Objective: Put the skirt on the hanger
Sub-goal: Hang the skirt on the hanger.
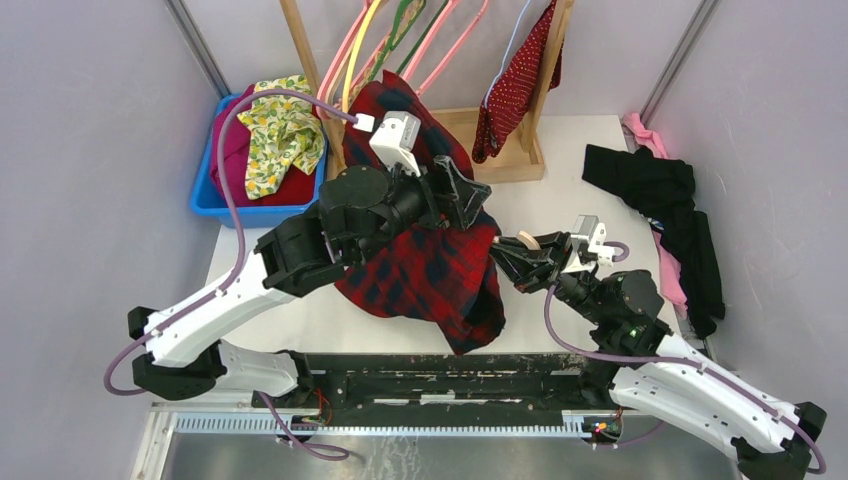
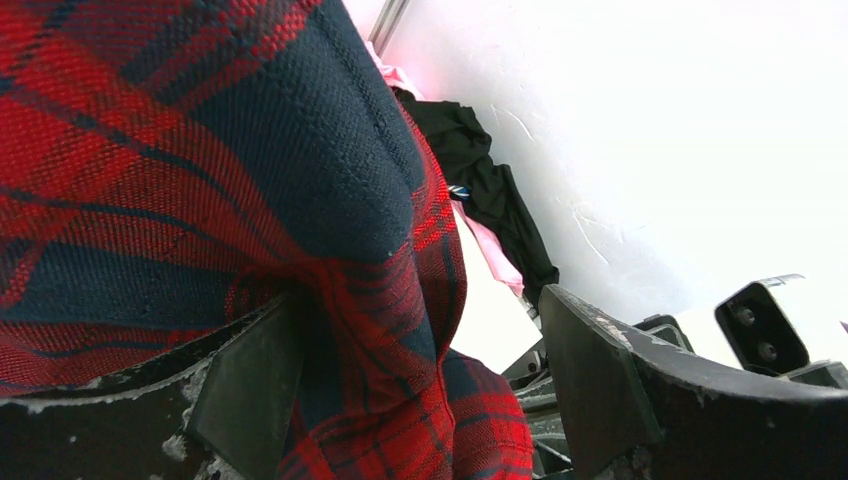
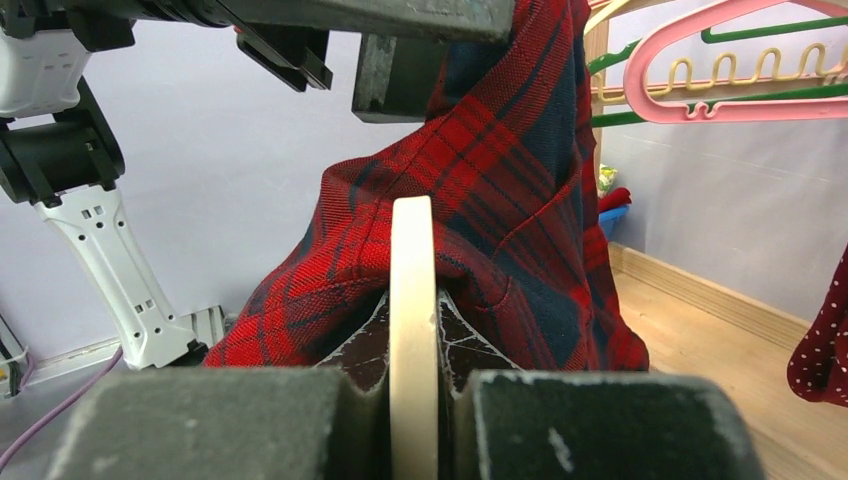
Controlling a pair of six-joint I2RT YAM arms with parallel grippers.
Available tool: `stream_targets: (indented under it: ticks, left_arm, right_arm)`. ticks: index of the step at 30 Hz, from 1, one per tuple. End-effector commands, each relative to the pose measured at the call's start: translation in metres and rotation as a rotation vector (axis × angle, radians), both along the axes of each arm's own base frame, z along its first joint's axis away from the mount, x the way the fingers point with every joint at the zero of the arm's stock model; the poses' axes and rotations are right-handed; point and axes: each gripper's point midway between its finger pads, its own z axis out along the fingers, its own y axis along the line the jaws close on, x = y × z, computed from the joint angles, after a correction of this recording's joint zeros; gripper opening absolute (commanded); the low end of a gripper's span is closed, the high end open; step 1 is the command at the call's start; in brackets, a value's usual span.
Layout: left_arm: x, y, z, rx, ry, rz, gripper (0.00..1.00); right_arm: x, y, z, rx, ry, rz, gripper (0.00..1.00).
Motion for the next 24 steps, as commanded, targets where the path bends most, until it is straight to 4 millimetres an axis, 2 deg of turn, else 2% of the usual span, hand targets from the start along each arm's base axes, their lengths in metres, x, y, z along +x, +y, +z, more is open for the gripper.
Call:
stream_targets:
  ticks: [1,3,5,11,14,17,24]
  left_arm:
    - [0.006,0.000,0.015,-0.022,-0.046,0.028,0.90]
    - [0.006,0.000,0.012,-0.025,-0.044,0.030,0.88]
    - [0.006,-0.002,0.011,-0.034,-0.039,0.028,0.80]
    - [0.002,-0.016,0.006,-0.037,-0.016,-0.021,0.37]
    - [-0.001,-0.020,0.003,-0.033,-0.007,-0.042,0.26]
    - [-0.003,-0.021,0.004,-0.032,-0.007,-0.058,0.04]
    - [-0.012,-0.025,0.011,-0.029,-0.038,-0.120,0.03]
  right_arm:
    - [-0.035,-0.031,0.097,0.253,-0.209,0.047,0.02]
    - [-0.036,-0.031,0.098,0.257,-0.214,0.053,0.02]
    - [-0.037,-0.029,0.101,0.265,-0.215,0.063,0.02]
    - [-0.036,-0.023,0.104,0.270,-0.213,0.083,0.02]
    - [-0.035,-0.022,0.105,0.266,-0.212,0.080,0.02]
    - [-0.033,-0.021,0.104,0.262,-0.205,0.078,0.02]
    - [-0.019,-0.004,0.088,0.197,-0.138,0.076,0.02]
